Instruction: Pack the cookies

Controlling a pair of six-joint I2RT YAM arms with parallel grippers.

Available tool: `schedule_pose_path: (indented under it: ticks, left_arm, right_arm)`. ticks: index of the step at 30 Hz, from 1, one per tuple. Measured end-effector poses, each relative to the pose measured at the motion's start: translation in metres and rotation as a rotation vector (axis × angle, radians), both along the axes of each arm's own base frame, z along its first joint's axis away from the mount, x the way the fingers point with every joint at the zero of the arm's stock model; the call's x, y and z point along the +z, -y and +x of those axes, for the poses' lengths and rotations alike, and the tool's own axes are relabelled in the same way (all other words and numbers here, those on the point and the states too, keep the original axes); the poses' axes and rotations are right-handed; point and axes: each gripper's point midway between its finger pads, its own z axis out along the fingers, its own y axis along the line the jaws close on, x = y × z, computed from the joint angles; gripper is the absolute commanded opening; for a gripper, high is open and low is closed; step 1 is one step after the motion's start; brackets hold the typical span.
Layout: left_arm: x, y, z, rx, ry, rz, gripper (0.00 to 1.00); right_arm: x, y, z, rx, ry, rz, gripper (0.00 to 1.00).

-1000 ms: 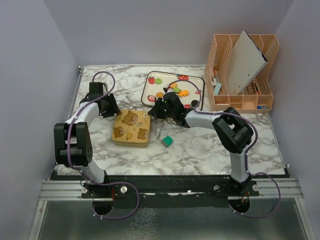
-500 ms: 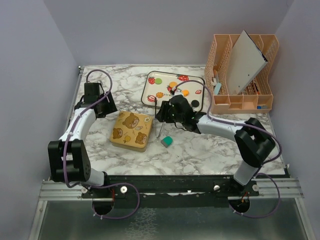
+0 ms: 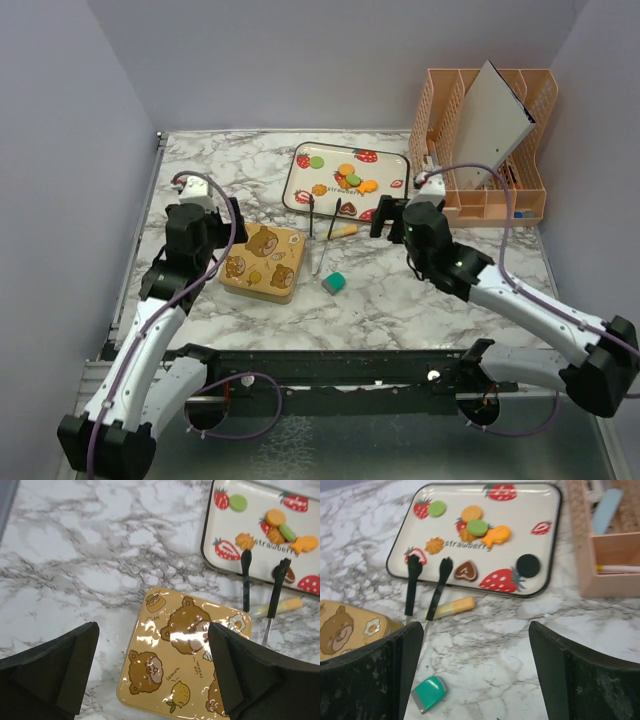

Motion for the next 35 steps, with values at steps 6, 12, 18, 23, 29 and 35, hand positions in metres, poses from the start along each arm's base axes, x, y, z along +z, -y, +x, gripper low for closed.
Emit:
schedule_pose_path:
  ticks: [6,12,18,23,29,35]
  left_arm:
    - [0.05,-0.017,-0.032,0.071,0.232,-0.015,0.99]
    - [0.103,-0.04,-0.07,0.159,0.459,-0.082,0.99]
    - [0.125,-0.06,-0.114,0.216,0.669,-0.17,0.99]
    - [0.127,-0.069,-0.131,0.243,0.742,-0.195,0.99]
    - [0.113,-0.066,-0.121,0.24,0.695,-0.171,0.99]
    - [0.107,-0.066,-0.12,0.239,0.687,-0.154,0.99]
  right_arm:
    - [0.05,0.077,-0.034,-0.183,0.145,0.011,1.0]
    - [0.075,0.129,-0.069,-0.283,0.254,0.109,1.0]
    - [0.086,0.155,-0.092,-0.312,0.324,0.203,1.0]
    - [0.085,0.165,-0.1,-0.333,0.351,0.245,1.0]
    - [0.076,0.167,-0.101,-0.334,0.348,0.24,1.0]
    - [0.075,0.166,-0.1,-0.333,0.344,0.232,1.0]
